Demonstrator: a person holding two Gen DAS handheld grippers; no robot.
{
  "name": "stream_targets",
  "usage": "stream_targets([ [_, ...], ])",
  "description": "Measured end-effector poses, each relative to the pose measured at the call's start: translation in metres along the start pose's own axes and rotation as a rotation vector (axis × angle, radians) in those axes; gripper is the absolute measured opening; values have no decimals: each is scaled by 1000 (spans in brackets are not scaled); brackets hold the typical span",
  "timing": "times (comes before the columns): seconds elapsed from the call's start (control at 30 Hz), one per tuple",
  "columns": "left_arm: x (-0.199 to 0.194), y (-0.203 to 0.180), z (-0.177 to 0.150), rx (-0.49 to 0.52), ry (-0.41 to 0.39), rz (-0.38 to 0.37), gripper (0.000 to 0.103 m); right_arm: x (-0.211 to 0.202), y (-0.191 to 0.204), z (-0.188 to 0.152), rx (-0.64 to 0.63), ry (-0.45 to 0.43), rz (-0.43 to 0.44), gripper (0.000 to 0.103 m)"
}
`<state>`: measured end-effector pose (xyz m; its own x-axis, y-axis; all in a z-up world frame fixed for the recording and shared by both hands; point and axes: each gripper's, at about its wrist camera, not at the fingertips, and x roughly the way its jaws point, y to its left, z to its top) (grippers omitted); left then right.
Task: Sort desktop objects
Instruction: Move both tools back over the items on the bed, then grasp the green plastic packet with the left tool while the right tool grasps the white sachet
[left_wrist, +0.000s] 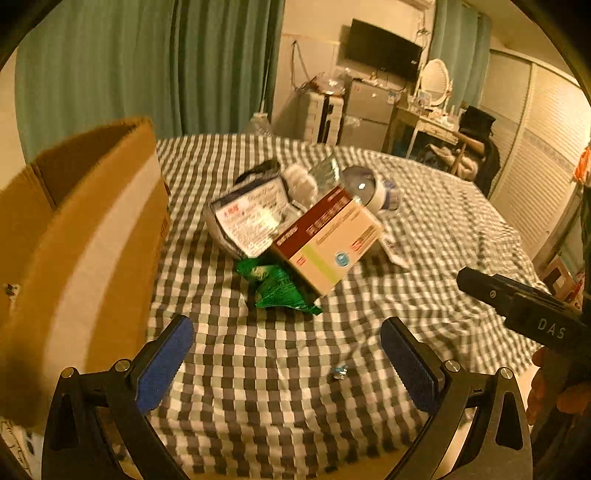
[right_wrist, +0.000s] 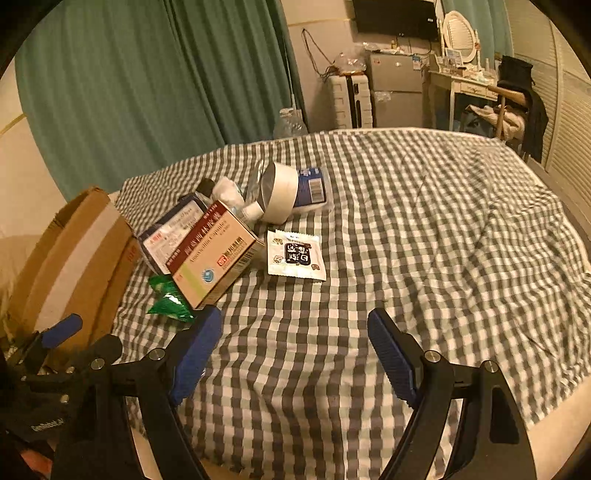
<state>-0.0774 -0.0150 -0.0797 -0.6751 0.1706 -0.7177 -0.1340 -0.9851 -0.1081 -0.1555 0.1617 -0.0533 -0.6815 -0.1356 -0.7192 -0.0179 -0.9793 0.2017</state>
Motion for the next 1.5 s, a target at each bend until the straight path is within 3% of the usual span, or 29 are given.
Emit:
stream_targets([
  [0.4,77,6,1,-7,68,-7,103,70,-12,20,-22,44,4,81],
  [0.53,95,9,1,-3,92,4,103,92,-19,26,24,66,32,81],
  [0.7,103,13,2,-4,72,-16,103,113,-18,35,4,72,41,81],
  [0.77,103,13,2,7,68,-34,98,121,-15,36,-12,87,51,71],
  [0.8,103,13,2,15,63,-44,89,122,-14,35,-16,91,58,64],
  [0.87,100,12,0,30,59,-61,76,122,-12,33,-27,88,71,61],
  [0.9,99,13,0,36,60,-68,68,122,-10,34,-39,88,70,52],
  [1.0,95,16,-2,42,69,-81,55,116,-4,34,-66,85,81,35],
  [1.03,93,18,-3,38,71,-95,55,114,-3,33,-71,87,84,28],
  [1.1,89,22,-5,27,74,-109,54,112,-2,32,-80,93,71,26],
  [1.5,72,24,-14,-5,83,-81,53,74,-28,32,-19,27,-6,22],
])
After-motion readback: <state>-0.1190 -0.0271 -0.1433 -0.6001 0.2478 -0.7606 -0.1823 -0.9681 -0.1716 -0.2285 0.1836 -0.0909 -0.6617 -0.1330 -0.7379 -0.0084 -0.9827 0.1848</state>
